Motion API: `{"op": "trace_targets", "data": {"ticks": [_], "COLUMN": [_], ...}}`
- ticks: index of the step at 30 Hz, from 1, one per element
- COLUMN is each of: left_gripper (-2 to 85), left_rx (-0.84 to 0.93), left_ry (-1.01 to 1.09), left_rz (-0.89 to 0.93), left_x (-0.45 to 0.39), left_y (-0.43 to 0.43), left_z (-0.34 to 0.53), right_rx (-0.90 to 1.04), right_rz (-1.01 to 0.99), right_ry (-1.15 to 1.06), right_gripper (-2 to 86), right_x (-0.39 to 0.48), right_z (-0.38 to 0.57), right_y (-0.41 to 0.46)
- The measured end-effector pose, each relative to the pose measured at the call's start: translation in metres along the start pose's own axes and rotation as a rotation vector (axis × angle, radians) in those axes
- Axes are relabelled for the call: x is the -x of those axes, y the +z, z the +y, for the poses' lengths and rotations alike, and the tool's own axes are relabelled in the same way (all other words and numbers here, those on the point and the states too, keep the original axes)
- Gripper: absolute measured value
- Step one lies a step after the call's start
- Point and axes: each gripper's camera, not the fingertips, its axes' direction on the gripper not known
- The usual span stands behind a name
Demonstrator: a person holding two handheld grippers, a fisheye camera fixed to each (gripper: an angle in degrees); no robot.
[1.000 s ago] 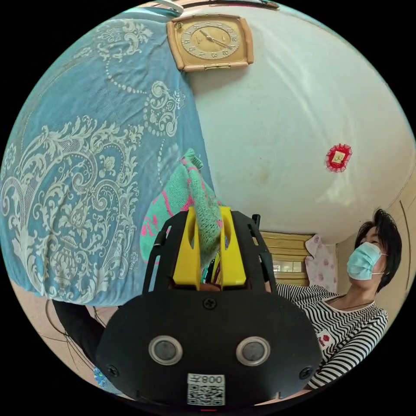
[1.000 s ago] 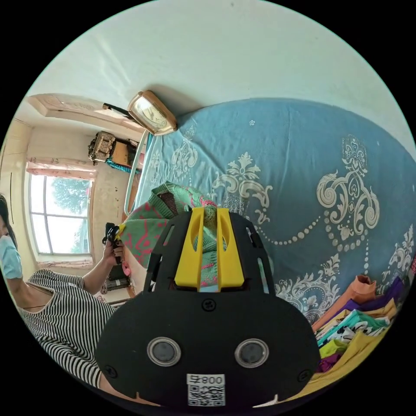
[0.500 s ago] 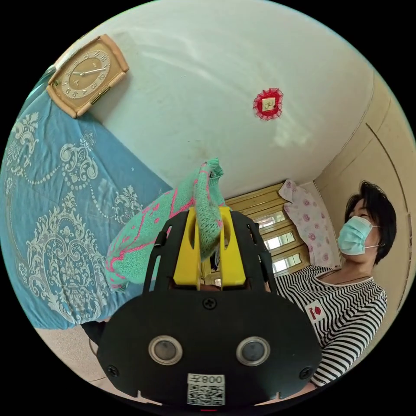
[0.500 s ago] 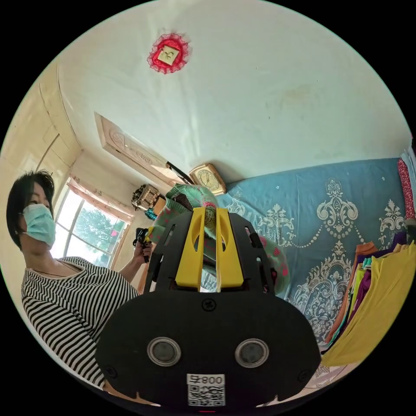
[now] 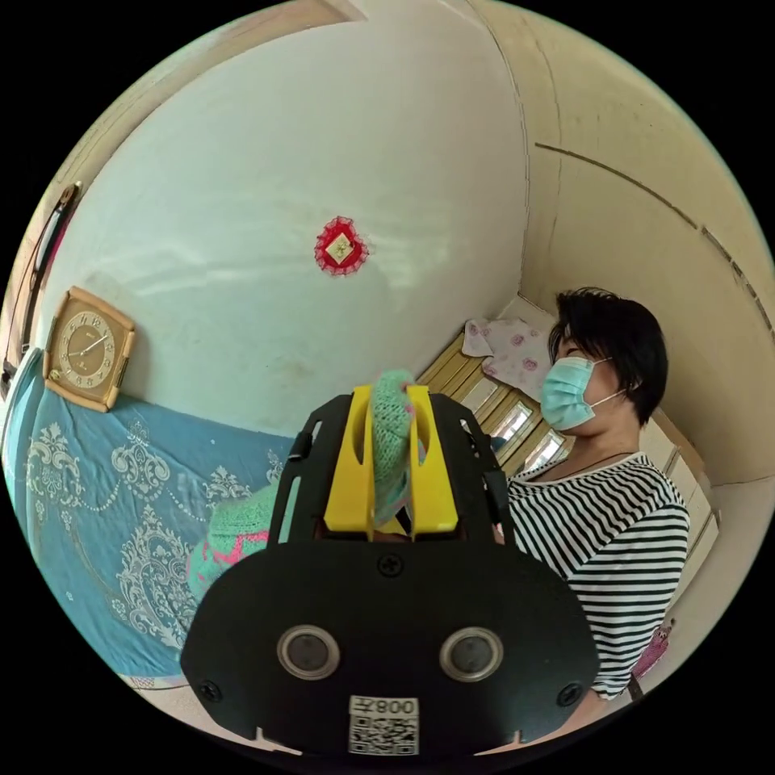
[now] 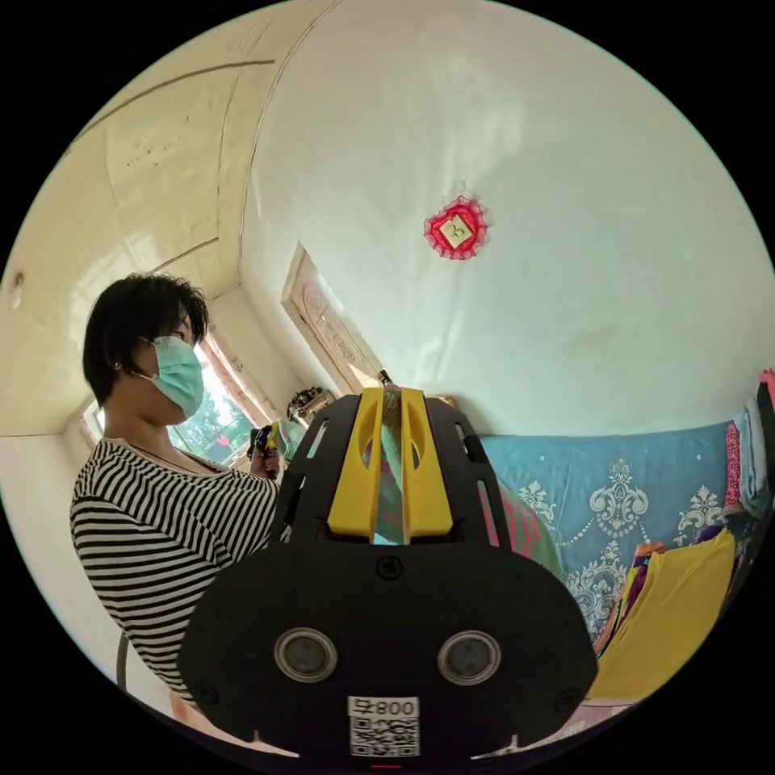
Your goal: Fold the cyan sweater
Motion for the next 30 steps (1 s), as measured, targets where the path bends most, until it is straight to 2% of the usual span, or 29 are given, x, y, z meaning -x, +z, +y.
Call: {"op": "trace_targets", "data": {"ticks": [5,9,12,14,18,20,22,23,26,30], "left_gripper": [6.9,6.7,6.7,6.9,7.0,6.5,5.9,5.7,5.9,6.8], "left_rx": [-0.045,-0.07,-0.038,0.006,0.064,0.094,0.132,0.175,0.346,0.522], "left_ry": [0.161,0.209,0.162,0.076,-0.124,-0.287,-0.421,-0.463,-0.606,-0.843], "left_rz": [-0.022,-0.067,-0.143,-0.232,-0.411,-0.487,-0.57,-0.549,-0.565,-0.595], "left_x": [-0.056,-0.058,-0.017,0.046,0.185,0.28,0.333,0.359,0.407,0.438], "left_y": [-0.016,-0.012,0.012,0.044,0.102,0.131,0.143,0.15,0.164,0.166], "left_z": [-0.035,-0.054,-0.075,-0.092,-0.098,-0.073,-0.038,-0.01,0.087,0.211], "right_rx": [-0.054,-0.023,0.075,0.204,0.303,0.364,0.41,0.479,0.67,0.848], "right_rz": [-0.021,0.013,0.057,0.128,0.296,0.294,0.304,0.298,0.311,0.364], "right_ry": [-0.1,-0.132,-0.094,-0.018,0.162,0.294,0.337,0.357,0.443,0.639], "right_gripper": [2.2,1.9,1.4,1.0,0.4,0.2,0.2,0.2,0.2,0.7], "right_x": [0.033,0.022,-0.028,-0.096,-0.223,-0.296,-0.328,-0.345,-0.384,-0.426], "right_z": [-0.018,-0.043,-0.077,-0.106,-0.124,-0.102,-0.071,-0.044,0.039,0.138], "right_y": [-0.026,-0.017,0.024,0.08,0.167,0.223,0.258,0.282,0.321,0.333]}}
